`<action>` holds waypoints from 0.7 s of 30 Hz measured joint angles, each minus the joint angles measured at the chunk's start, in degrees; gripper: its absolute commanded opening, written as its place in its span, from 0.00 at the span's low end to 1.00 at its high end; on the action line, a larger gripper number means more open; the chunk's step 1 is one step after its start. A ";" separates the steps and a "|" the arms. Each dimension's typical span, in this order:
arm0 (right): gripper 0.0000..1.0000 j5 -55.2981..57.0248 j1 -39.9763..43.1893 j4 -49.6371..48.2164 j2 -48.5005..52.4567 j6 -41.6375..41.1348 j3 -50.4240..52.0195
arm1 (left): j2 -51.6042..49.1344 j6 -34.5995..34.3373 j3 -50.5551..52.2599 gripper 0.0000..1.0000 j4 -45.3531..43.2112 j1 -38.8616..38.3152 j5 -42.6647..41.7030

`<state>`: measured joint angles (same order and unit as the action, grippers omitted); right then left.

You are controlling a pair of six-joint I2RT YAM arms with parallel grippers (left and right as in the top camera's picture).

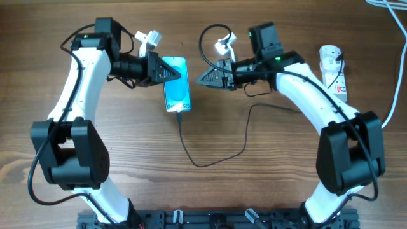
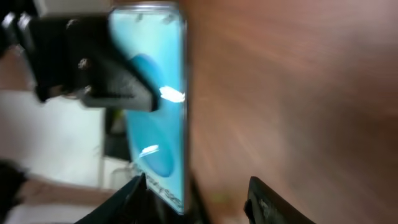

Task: Plug charger to phone and switch on socket
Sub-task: 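Lower the plugged phone flat onto the table with both grippers, then open both grippers and release the phone on the table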

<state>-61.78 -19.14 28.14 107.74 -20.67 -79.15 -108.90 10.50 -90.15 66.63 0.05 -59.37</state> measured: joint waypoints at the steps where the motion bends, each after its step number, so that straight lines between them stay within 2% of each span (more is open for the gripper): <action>1: 0.53 2.43 0.09 1.36 0.00 0.66 0.00 | 0.00 -0.04 1.18 0.04 -1.81 0.00 0.55; 4: 0.53 10.05 -0.07 4.85 0.00 1.97 -0.02 | -0.02 -1.09 5.09 0.04 -8.00 0.00 2.12; 9: 0.53 18.64 -0.11 8.83 0.00 3.04 -0.02 | -1.70 -6.86 10.40 0.04 -17.94 -0.28 6.54; 21: 0.53 22.45 -0.11 10.47 0.00 3.04 -0.02 | -14.71 -11.93 11.30 0.04 -25.38 -3.61 10.80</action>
<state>-39.33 -19.25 38.61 107.74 -17.63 -79.18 -123.61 -1.43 -78.85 41.25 -3.55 -48.58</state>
